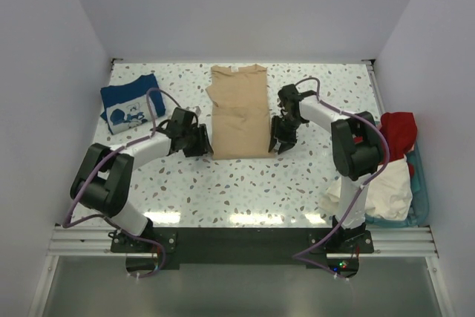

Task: Fold and stack the t-shirts
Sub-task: Fold the tshirt

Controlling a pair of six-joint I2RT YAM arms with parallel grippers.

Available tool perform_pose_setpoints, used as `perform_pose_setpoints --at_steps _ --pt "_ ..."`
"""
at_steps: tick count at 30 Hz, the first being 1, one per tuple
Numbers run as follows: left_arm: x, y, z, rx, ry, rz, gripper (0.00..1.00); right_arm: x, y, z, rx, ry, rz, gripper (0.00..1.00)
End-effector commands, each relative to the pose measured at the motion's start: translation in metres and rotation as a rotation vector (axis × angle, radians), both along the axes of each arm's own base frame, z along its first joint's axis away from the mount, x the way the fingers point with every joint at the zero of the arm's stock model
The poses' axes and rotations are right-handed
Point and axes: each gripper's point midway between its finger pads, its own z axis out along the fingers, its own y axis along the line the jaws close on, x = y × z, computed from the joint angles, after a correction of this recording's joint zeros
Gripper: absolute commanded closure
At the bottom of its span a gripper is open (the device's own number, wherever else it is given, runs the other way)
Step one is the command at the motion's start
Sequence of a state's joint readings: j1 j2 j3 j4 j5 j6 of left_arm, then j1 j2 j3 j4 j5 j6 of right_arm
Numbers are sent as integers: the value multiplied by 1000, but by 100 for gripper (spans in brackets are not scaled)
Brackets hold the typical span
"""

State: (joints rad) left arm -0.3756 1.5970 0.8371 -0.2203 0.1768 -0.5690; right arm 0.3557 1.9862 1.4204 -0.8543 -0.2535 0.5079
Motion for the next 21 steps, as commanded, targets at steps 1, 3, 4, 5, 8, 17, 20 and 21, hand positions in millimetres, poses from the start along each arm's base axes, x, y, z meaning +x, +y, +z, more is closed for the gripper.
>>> perform_pose_setpoints --at_steps 1,3,4,5,8,17,20,21 --pt "4 -10 18 -74 -65 9 51 8 13 18 69 -77 0 59" --pt "2 -12 18 -94 -64 11 51 2 13 13 66 -62 3 59" --pt "-1 -12 16 -98 -57 12 51 -2 12 10 65 -53 3 59" --pt "-2 -12 15 -104 -52 16 51 -2 12 9 66 -55 3 59" --pt "-6 -15 13 -128 -43 15 51 -5 12 1 58 -43 6 60" --pt "-12 -21 7 -175 -30 9 50 -10 9 -10 44 -19 12 74" --pt "-14 -22 1 -184 -14 12 50 -12 9 -12 41 -13 13 80" --pt "-16 -22 0 -185 -8 12 50 -12 9 -12 39 -14 14 80"
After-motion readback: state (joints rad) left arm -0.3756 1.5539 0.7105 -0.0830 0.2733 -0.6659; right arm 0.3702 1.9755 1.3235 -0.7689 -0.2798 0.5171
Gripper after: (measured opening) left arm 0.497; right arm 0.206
